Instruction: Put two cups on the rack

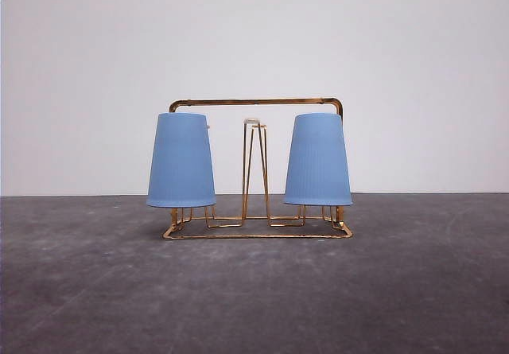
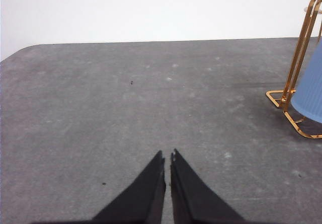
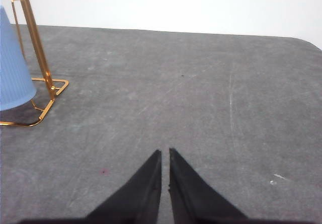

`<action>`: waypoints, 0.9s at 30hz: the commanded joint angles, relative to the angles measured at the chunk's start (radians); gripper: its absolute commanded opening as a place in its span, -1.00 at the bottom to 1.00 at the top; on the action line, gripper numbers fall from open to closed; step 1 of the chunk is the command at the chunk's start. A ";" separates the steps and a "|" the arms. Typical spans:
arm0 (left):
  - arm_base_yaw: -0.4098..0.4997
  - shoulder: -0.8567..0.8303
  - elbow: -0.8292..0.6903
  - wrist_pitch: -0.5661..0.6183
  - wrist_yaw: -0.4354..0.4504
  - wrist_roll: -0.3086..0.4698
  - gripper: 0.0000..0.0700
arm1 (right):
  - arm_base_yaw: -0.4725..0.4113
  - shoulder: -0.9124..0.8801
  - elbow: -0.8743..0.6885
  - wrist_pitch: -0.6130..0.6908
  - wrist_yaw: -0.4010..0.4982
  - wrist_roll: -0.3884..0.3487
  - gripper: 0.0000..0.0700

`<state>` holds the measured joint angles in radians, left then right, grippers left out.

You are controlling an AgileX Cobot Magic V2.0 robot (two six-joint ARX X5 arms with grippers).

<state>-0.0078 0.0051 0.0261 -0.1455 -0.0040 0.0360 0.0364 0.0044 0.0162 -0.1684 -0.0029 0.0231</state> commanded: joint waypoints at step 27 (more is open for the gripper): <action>0.000 -0.002 -0.014 0.011 -0.004 -0.003 -1.00 | 0.000 -0.001 -0.004 0.011 0.003 0.003 -0.92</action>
<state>-0.0078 0.0051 0.0261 -0.1455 -0.0040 0.0357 0.0364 0.0044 0.0162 -0.1684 -0.0032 0.0231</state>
